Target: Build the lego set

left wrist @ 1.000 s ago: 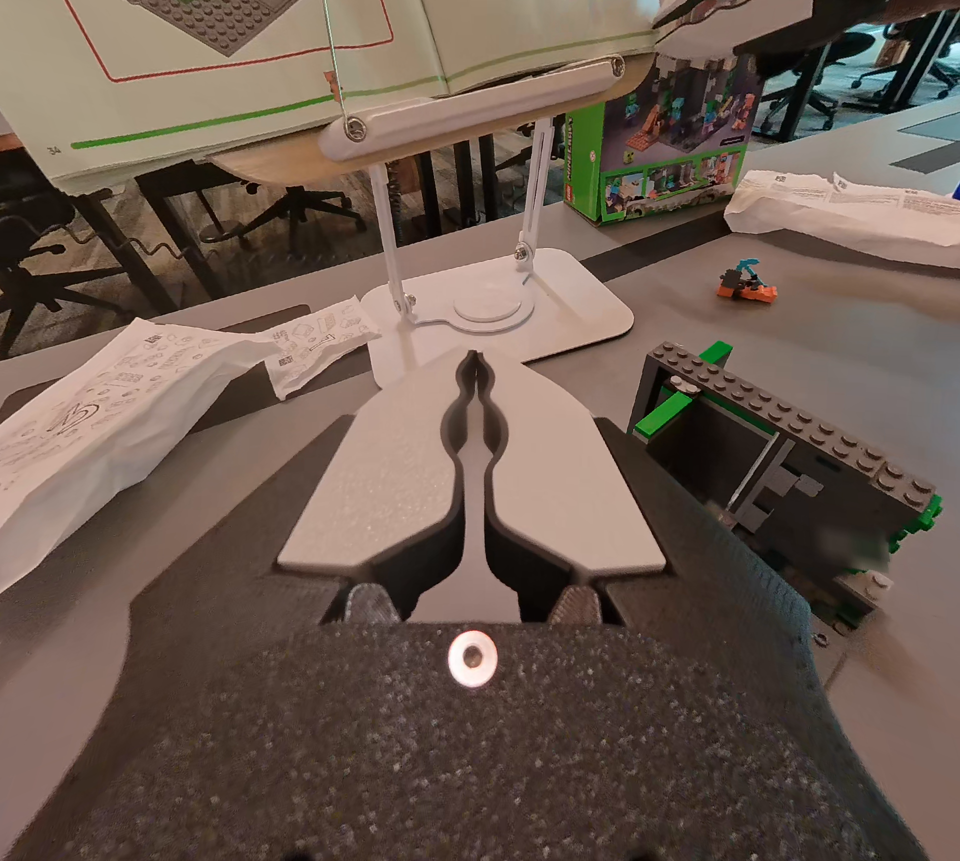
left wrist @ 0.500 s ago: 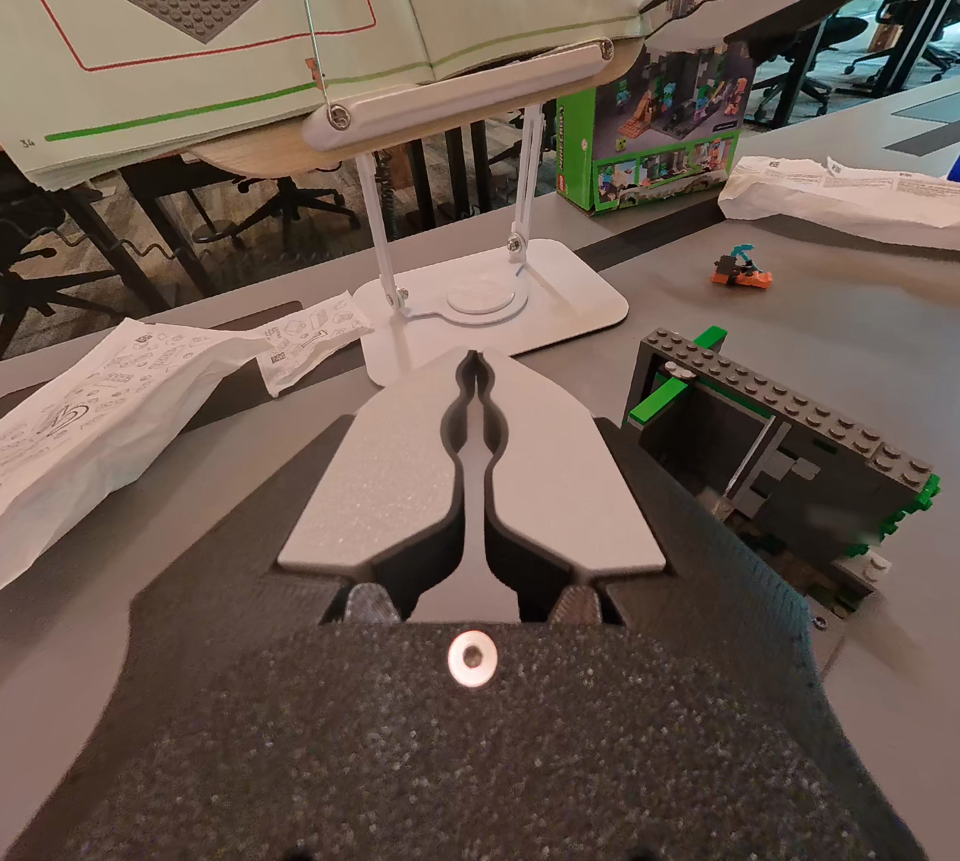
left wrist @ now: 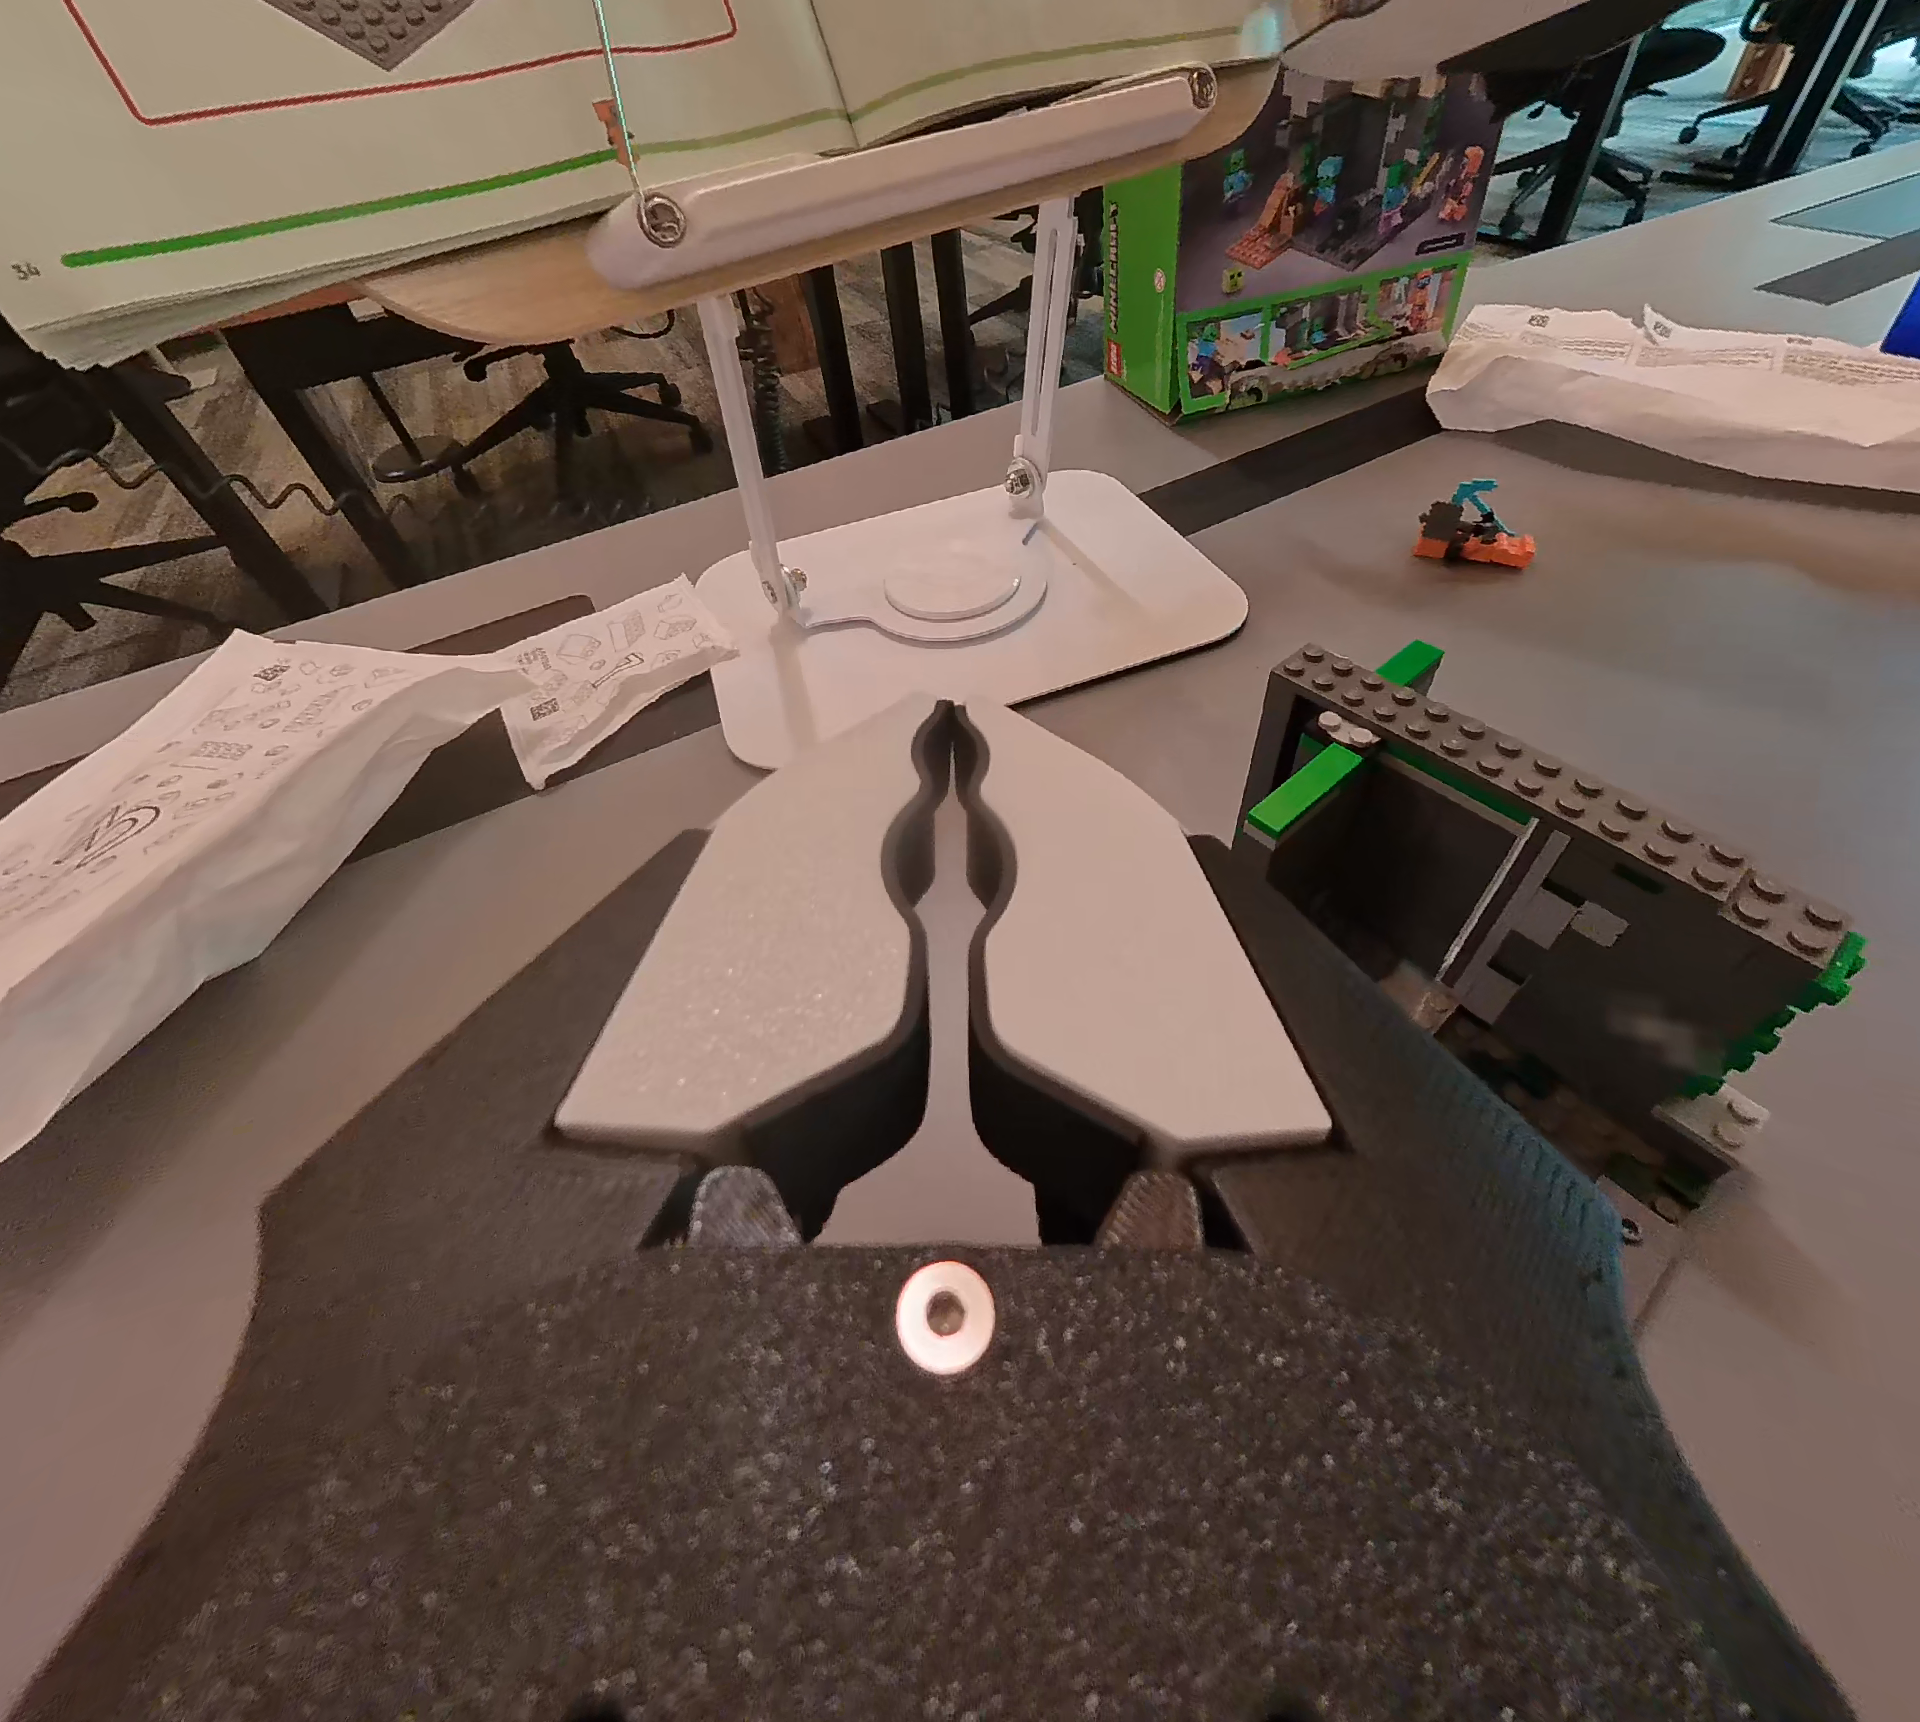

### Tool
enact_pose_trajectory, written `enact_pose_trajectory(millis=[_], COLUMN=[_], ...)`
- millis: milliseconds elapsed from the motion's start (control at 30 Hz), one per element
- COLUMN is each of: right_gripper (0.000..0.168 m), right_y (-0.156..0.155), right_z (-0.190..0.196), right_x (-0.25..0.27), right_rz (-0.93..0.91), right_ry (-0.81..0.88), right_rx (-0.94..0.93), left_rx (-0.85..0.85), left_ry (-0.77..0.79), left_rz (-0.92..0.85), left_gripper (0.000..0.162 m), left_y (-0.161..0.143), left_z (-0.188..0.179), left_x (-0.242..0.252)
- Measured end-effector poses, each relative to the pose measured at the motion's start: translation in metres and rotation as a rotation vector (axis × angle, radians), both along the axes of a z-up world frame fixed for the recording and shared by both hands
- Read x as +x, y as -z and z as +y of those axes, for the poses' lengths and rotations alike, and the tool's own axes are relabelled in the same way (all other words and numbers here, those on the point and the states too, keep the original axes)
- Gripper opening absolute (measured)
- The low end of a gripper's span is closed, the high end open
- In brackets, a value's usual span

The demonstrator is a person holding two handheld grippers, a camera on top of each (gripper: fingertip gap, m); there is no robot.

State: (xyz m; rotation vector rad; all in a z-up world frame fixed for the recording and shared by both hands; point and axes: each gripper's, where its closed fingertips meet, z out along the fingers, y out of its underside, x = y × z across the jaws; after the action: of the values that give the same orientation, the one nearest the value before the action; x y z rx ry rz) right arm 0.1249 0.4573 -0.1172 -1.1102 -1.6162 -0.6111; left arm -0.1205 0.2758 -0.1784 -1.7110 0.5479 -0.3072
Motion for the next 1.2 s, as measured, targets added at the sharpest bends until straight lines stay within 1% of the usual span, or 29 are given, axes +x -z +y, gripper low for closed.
enact_pose_trajectory(millis=[100,167,233,300,467,667,767,900,1200], right_gripper=[0.021,0.021,0.017,0.016,0.002,0.000,0.000,0.000,0.000], right_y=[0.003,0.004,0.002,0.002,0.007,0.005,0.003,-0.003,-0.011], right_z=[0.000,0.002,0.003,0.004,0.000,-0.003,-0.007,-0.016,-0.037], right_x=[-0.001,-0.001,-0.001,-0.002,-0.001,0.000,0.000,0.000,-0.004], right_rz=[-0.018,-0.028,-0.024,-0.026,-0.053,-0.034,-0.008,0.079,0.271], right_ry=[-0.005,-0.002,-0.001,0.001,-0.009,-0.005,-0.004,0.003,0.027], right_rx=[0.019,0.039,0.050,0.040,0.017,-0.061,-0.137,-0.284,-0.751], left_rx=[-0.003,-0.003,-0.001,0.000,0.000,-0.003,-0.001,-0.002,-0.012], left_ry=[0.003,0.005,0.005,0.004,0.001,0.004,0.004,0.006,0.030], left_rz=[0.002,0.003,0.004,0.004,0.003,0.006,0.008,0.005,0.013], left_gripper=[0.000,0.000,0.000,0.000,0.000,0.000,0.000,0.000,0.000], left_y=[0.001,0.001,0.001,0.000,0.000,0.001,0.001,0.001,0.002], left_z=[0.000,-0.001,-0.001,-0.001,-0.001,-0.002,-0.002,-0.002,-0.005], left_x=[0.001,0.002,0.002,0.002,0.001,0.002,0.002,0.001,0.007])
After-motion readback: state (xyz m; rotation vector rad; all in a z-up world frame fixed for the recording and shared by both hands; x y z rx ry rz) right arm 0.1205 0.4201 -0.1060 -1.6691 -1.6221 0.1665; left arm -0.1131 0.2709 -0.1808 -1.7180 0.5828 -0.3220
